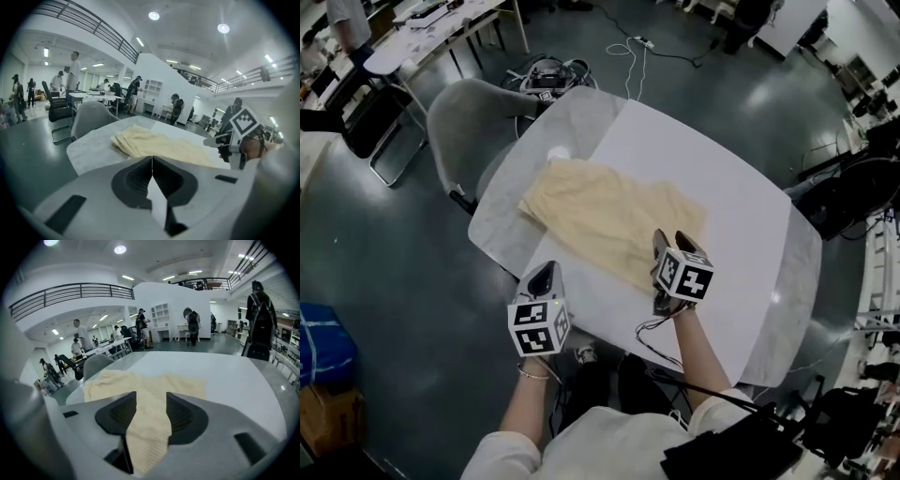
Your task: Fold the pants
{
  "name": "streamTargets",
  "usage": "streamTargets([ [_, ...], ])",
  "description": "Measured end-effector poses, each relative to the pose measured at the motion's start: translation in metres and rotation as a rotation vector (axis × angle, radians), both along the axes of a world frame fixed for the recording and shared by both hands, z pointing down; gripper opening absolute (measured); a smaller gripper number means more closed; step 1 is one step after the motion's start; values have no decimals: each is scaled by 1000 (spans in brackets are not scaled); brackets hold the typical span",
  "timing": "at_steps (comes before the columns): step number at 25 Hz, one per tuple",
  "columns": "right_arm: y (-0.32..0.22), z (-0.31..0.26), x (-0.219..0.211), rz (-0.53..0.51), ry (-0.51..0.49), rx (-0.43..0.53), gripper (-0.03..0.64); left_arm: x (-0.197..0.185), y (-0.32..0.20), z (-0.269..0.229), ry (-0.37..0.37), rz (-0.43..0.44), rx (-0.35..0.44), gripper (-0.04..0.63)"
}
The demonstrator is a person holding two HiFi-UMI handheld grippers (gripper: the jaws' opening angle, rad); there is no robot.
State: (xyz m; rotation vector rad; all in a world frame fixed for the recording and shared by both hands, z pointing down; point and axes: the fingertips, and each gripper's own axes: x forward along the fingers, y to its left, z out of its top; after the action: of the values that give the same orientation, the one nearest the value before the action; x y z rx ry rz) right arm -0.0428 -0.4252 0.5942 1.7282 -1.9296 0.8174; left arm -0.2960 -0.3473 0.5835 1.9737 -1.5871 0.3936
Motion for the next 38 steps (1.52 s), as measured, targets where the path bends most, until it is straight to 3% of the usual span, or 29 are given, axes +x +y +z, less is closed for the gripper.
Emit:
streamTargets([
  [6, 33, 37, 85, 139, -16, -64, 192, 63, 4, 19, -5, 78, -39, 8],
  [10, 43, 64, 111, 181, -28, -104, 192, 84, 8, 36, -19, 98, -63, 9],
  [22, 35, 109, 117, 194, -73, -193, 147, 86, 8, 60, -47, 62, -111, 8],
  [33, 34, 102, 113, 172, -47, -208, 25, 69, 11, 61, -27, 17, -129, 9],
  [38, 31, 71, 109, 151, -50, -186, 15, 52, 11, 45, -34, -19, -103, 8],
])
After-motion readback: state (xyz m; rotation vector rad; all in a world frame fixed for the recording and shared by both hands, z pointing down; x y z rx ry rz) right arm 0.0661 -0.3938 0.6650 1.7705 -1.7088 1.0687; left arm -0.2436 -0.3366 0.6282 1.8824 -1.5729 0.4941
